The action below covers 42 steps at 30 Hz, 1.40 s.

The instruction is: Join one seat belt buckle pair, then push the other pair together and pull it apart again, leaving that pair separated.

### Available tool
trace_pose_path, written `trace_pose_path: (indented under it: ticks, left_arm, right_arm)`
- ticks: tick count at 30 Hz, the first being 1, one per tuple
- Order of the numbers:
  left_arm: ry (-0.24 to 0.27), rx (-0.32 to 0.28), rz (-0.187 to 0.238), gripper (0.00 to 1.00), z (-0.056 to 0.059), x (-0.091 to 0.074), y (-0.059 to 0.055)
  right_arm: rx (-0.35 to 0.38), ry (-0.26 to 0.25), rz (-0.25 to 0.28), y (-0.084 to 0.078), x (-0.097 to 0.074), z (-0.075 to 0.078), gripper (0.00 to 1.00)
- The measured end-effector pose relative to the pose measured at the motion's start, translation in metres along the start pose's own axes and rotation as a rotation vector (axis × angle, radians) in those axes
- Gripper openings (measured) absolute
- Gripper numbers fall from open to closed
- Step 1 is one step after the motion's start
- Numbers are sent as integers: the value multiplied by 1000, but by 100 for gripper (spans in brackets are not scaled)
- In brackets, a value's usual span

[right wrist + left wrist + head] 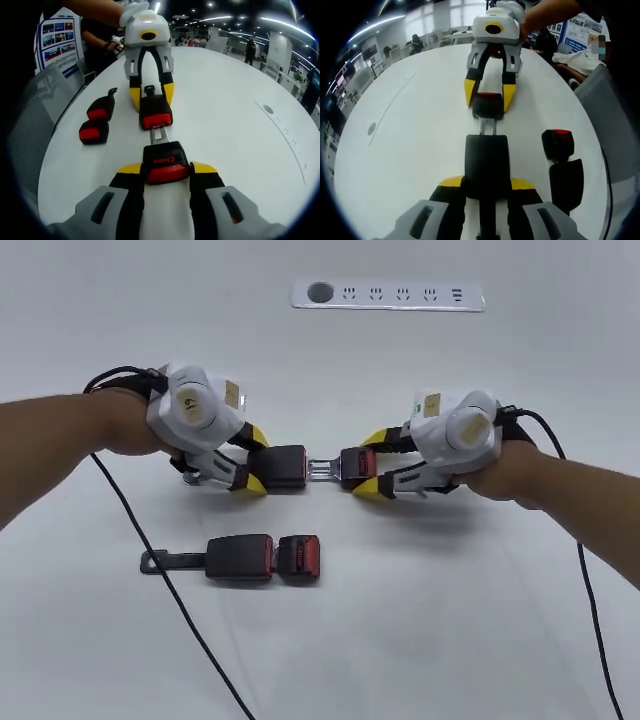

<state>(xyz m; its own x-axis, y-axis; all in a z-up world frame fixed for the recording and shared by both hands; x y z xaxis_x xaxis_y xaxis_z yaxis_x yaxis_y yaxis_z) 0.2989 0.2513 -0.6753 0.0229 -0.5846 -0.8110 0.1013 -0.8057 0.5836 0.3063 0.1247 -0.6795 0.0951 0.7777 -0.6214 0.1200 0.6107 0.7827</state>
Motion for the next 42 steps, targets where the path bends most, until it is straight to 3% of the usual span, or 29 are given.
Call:
trace_pose_path:
  ticks: [10, 11, 19, 26, 31, 42]
  left_arm:
    - [-4, 15, -21, 33, -1, 2, 2]
    - [-4, 17, -22, 33, -1, 2, 2]
    - [-6, 16, -16, 33, -3, 1, 1]
    - [-9, 28, -23, 32, -1, 2, 1]
    - [-20, 39, -30, 32, -1, 2, 2]
    - [-27, 44, -34, 32, 1, 2, 0]
  right_arm:
    - [6, 8, 11, 13, 14, -3, 34]
    - [-20, 6, -5, 11, 13, -1, 34]
    - [21, 4, 2, 12, 14, -3, 34]
    - [17, 5, -3, 12, 16, -5, 33]
    - [13, -6, 0, 21, 28, -12, 33]
    - [26, -20, -9, 21, 27, -12, 33]
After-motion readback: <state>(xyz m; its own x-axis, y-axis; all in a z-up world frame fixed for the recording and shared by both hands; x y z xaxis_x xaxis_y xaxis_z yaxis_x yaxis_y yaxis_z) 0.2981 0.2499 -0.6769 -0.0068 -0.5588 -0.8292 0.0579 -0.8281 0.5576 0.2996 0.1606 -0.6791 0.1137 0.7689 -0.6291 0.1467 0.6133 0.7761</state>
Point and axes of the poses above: the centre of the closed fingertips' face, and the gripper's own axes: x roughly forward along the fingers, z roughly to its right, y roughly out of its top, the point moved 2 cm from there along -x, roughly backward along the fingers, and after that the axes turned 3 degrees about z, right-handed, at the moved point
